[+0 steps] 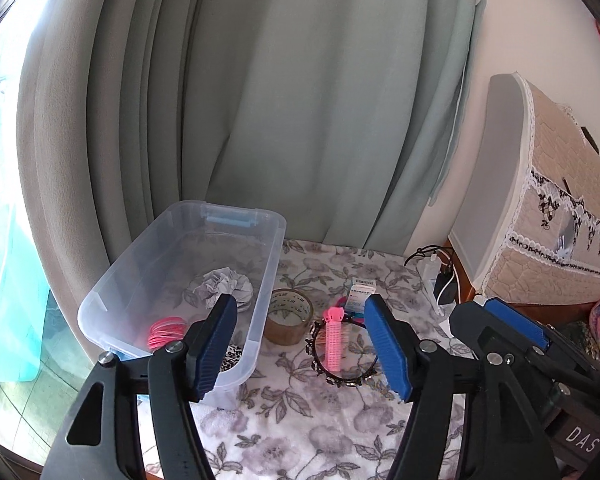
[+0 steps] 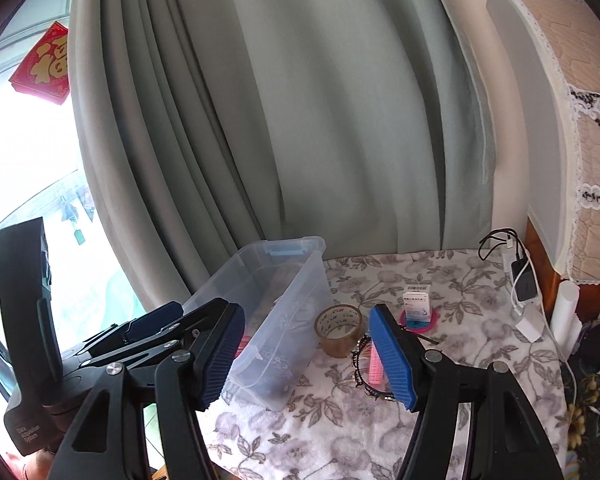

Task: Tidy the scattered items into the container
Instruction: 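Move both tools back over the table toward the pink hair roller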

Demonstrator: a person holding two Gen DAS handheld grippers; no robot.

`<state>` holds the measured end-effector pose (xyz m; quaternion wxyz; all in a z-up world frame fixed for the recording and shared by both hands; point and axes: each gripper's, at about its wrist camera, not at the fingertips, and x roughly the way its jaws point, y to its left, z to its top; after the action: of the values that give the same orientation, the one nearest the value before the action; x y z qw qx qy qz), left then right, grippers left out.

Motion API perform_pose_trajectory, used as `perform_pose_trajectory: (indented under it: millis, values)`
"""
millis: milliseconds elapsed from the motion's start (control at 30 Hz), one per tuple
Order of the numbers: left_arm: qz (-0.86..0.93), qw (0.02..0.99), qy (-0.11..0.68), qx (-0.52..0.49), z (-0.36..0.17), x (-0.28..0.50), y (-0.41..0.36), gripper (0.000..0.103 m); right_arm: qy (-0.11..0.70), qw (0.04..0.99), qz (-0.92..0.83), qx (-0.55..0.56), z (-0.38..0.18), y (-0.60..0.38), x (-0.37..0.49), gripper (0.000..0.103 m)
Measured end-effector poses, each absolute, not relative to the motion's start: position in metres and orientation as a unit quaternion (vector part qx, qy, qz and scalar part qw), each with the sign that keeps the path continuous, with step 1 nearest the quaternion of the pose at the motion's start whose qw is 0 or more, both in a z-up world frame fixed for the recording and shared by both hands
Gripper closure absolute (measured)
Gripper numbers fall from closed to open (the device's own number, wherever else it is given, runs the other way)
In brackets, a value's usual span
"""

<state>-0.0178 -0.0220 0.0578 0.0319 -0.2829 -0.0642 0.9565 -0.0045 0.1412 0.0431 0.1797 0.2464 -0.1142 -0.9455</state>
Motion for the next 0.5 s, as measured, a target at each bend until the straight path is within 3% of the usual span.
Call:
perform_pose_trajectory:
  millis: [500]
  values:
    - [0.941,0.057,-0.016,-0.333,0.029,-0.031,0.039,0.035,-0.19,0.103,-0.941,0.259,0.027,0.223,-0.003,0.017]
